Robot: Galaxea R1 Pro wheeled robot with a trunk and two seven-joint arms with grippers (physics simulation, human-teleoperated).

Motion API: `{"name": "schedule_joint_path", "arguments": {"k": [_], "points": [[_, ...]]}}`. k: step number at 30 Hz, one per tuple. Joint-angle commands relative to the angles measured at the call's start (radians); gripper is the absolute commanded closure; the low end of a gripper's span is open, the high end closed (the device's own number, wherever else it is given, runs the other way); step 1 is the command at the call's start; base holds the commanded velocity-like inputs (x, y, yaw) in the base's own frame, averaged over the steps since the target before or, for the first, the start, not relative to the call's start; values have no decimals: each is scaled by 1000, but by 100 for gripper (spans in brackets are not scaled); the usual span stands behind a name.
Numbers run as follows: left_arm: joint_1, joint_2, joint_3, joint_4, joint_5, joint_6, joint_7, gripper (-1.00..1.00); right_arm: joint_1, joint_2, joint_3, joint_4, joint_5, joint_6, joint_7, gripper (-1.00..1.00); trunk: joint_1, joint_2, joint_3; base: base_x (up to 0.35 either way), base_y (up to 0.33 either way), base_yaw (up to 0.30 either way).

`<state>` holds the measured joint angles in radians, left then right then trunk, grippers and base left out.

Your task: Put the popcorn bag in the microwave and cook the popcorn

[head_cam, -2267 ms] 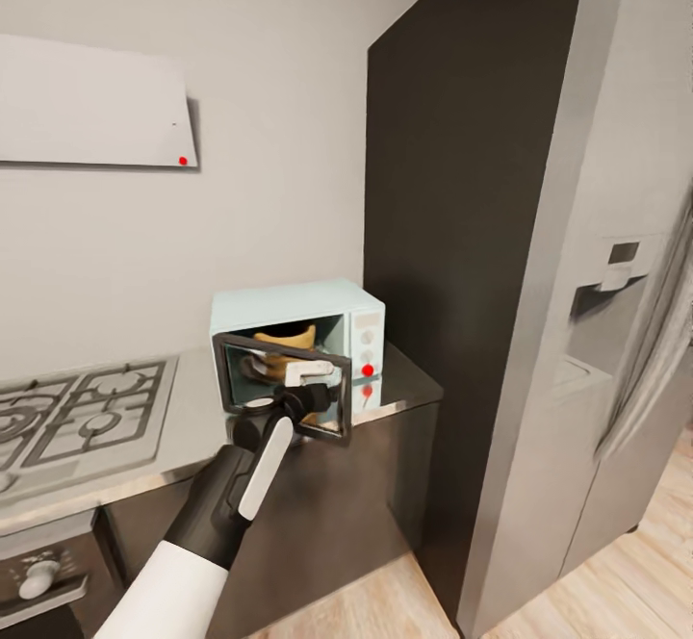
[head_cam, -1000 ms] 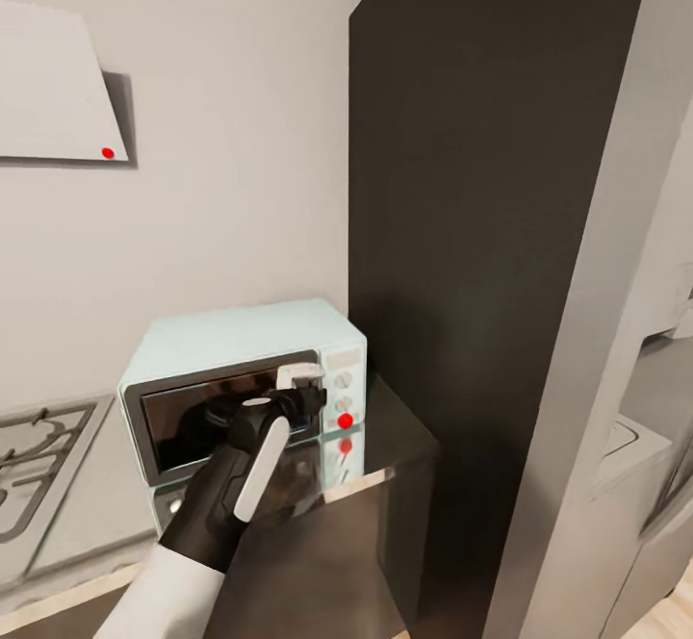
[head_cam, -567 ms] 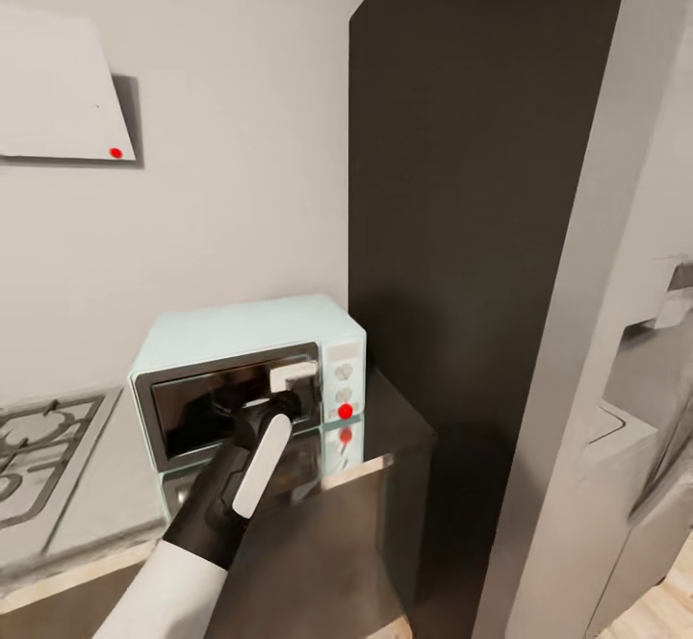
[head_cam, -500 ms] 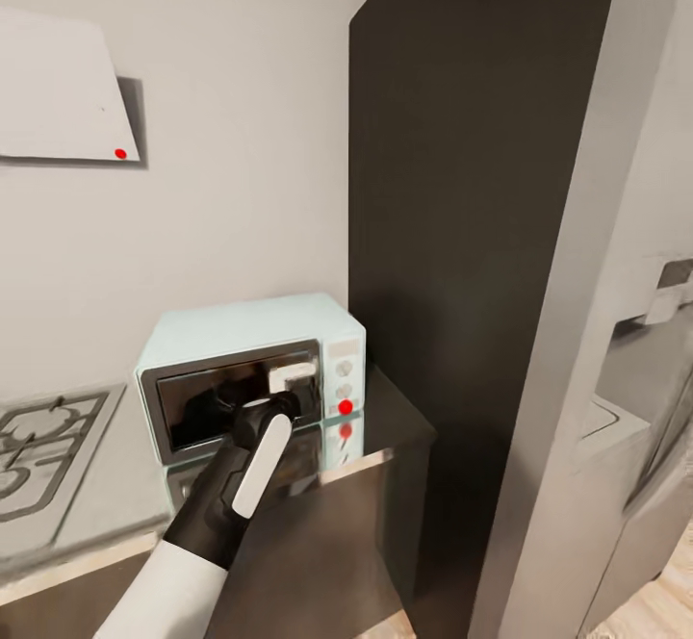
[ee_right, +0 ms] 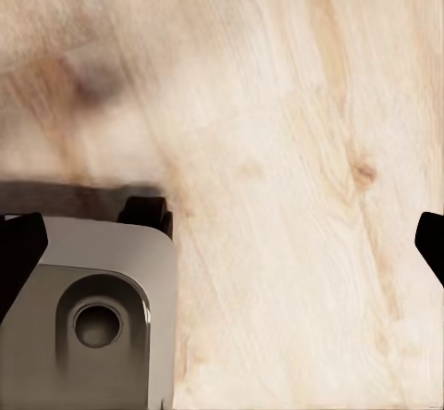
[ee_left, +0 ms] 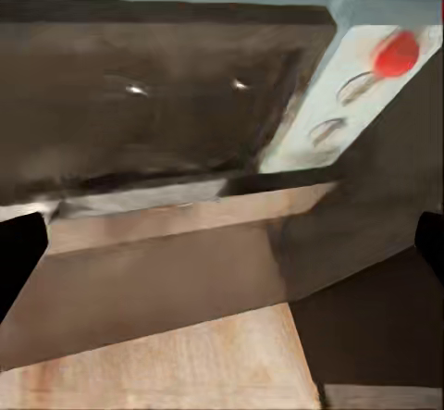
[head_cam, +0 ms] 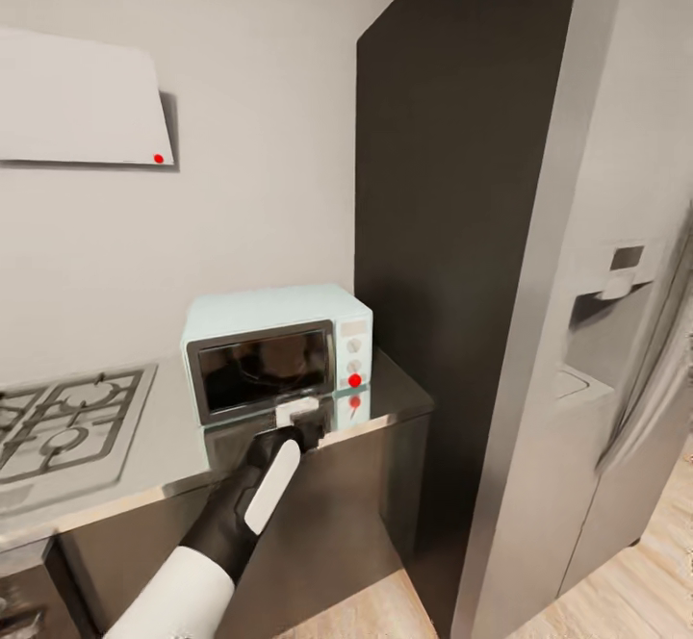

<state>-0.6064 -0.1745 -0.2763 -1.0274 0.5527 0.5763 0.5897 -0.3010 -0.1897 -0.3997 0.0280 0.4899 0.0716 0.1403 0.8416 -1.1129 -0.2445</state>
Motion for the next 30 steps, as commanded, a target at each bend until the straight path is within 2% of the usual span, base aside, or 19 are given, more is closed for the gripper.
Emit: {"name": "schedule_joint_path", "arguments": {"k": [1,3,6,9,10,13,16,18,20,22,23,25,27,30], "points": [[-1,0,-2,64,10,-43,6,-100,-1,-1,-9,1,9,2,2,-100,-1,-1,-1,-332,101,0],[-1,0,-9,165,11,-104,1,-100,-1,-1,-8,1,9,2,2,-100,-1,-1,-1,-332,105,0],[-1,0,-13,265,12,-144,-16,-100,-1,-1,-8,1,9,2,2,-100,-1,-1,-1,-332,109,0],[-1,0,-13,394,11,-210,-59,-100,-1,-1,-8,1,9,2,2,-100,-1,-1,-1,-332,111,0],[-1,0,-14,467,12,-235,-96,-100,-1,-1,-8,1,9,2,2,-100,-1,-1,-1,-332,111,0],[-1,0,-13,641,12,-252,-195,-100,-1,1,-8,1,9,2,2,-100,-1,-1,-1,-332,111,0],[-1,0,-11,879,12,-267,-380,-100,-1,1,-8,1,9,3,3,-100,-1,-1,-1,-332,111,0],[-1,1,-8,978,16,-316,-478,-100,-1,1,-8,1,10,3,4,-100,-1,-1,-1,-294,111,0],[-2,13,-6,1014,19,-375,-558,-100,-1,1,-8,1,10,3,4,-100,-1,-1,-1,-122,54,0],[8,29,-5,1025,21,-411,-583,-100,-1,0,-8,1,12,2,4,-100,-1,-1,-1,-32,14,0],[57,48,-5,1027,21,-423,-588,-100,-1,-1,-8,1,13,-4,4,-100,-1,-1,-1,-7,3,0],[113,67,-5,1028,21,-429,-590,-100,-1,-2,-8,1,13,-14,4,-100,-1,-1,-1,-3,2,0],[185,99,-5,1028,21,-431,-591,-100,-1,-1,-8,1,12,-18,4,-100,-1,-1,-1,-1,0,0],[261,113,-6,1028,21,-431,-591,-100,-1,-1,-8,1,13,-19,5,-100,-1,-1,-1,0,0,0]]}}
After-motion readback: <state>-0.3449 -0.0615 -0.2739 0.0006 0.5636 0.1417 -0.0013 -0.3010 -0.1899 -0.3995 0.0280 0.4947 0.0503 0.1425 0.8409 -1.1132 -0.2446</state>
